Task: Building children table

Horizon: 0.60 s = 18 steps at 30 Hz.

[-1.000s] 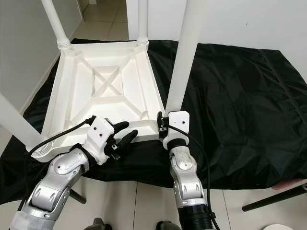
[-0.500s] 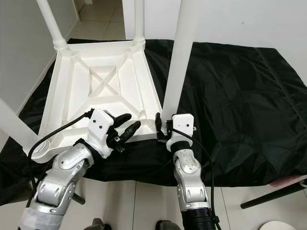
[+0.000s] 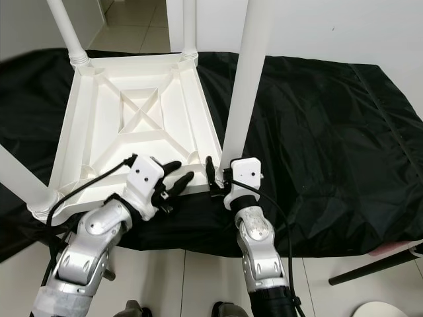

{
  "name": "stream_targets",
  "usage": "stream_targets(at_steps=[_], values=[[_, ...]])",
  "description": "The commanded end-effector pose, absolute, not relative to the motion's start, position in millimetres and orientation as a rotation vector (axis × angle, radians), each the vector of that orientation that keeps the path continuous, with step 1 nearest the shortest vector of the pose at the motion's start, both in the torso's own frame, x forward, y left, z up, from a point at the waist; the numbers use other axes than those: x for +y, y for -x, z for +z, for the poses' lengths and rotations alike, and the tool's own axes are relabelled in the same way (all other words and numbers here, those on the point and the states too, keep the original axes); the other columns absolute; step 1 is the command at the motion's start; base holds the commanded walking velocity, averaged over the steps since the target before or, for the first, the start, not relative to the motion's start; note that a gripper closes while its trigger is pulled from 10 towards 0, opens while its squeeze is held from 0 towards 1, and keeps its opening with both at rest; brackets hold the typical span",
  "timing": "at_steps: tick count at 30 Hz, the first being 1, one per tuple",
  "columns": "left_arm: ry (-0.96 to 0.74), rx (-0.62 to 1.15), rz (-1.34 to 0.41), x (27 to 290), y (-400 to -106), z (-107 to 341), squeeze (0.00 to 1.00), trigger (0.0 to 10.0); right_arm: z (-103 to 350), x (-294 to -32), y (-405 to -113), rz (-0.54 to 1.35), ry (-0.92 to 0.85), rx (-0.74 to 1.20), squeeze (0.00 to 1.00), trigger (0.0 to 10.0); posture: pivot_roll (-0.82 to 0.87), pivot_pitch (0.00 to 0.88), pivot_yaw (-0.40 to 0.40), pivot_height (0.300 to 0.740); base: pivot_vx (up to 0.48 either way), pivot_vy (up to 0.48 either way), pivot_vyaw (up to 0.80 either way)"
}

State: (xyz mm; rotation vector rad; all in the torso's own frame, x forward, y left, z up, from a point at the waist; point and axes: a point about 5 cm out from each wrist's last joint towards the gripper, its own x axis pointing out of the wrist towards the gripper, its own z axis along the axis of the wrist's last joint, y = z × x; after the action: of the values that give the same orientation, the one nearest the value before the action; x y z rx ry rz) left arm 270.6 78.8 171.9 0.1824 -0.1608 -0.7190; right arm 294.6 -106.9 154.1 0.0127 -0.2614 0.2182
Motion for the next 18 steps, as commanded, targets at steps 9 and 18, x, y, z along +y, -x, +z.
stream_targets(at_steps=[9,18], values=[[-0.143,-0.189,-0.436,87.3,-284.0,177.9,0.00,10.0,162.8,-110.2,-299.5,0.236,0.005,-0.291,0.00,10.0,-0.05,0.162,-0.005,0.740,0.000,0.000,0.00],[-0.129,-0.192,-0.394,93.1,-289.6,181.1,0.00,10.0,161.3,-103.9,-298.4,0.269,-0.011,-0.284,0.00,10.0,-0.04,0.179,-0.010,0.740,0.000,0.000,0.00]])
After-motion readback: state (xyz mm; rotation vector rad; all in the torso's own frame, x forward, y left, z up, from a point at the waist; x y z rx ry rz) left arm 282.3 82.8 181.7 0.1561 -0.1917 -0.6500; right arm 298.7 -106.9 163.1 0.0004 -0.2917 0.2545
